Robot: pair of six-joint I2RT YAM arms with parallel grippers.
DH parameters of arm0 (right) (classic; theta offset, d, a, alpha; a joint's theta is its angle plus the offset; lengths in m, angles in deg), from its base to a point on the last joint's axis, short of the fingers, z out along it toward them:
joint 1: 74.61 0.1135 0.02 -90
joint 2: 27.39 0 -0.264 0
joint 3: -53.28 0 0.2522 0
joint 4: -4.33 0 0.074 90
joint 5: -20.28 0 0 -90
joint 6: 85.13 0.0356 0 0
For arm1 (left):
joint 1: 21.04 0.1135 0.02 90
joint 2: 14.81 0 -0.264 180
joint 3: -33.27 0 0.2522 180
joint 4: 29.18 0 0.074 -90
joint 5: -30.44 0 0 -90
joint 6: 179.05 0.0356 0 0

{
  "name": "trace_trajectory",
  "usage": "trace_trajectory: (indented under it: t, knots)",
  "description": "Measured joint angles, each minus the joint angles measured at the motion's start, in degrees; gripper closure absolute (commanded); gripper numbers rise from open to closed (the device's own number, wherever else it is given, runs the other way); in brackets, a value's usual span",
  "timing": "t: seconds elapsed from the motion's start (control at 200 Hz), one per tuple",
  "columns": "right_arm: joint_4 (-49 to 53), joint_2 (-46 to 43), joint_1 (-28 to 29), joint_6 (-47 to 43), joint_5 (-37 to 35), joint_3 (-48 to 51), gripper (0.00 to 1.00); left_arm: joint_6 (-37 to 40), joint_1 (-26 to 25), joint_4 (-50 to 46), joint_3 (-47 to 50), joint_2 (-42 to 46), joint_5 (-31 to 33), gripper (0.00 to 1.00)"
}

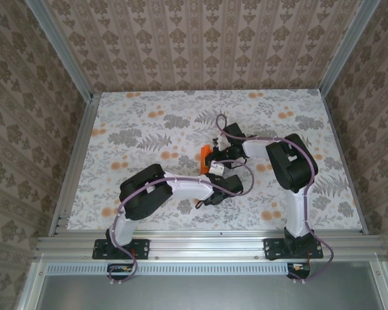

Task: Fold a paper plane with a square sheet of paper (pick it up from the middle)
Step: Fold the wing for the fifth time at the center of the table.

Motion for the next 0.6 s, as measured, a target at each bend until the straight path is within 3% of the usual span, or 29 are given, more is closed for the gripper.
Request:
trace_trajectory:
  t: [0.15, 0.37, 0.6]
  knots:
    - [0.0, 0.0, 0.0, -0.2, 0.1, 0.0, 0.84, 1.4, 0.4, 2.5, 1.7, 2.0, -2.8, 0.78]
    - [0.2, 0.2, -0.1, -0.4, 0.3, -0.1, 0.84, 3.6, 4.2, 10.0, 8.5, 14.5, -13.6, 0.53]
    - [0.5, 0.3, -0.2, -1.1, 0.5, -0.3, 0.84, 3.4, 10.6, 22.1, 17.7, 24.0, -27.8, 0.51]
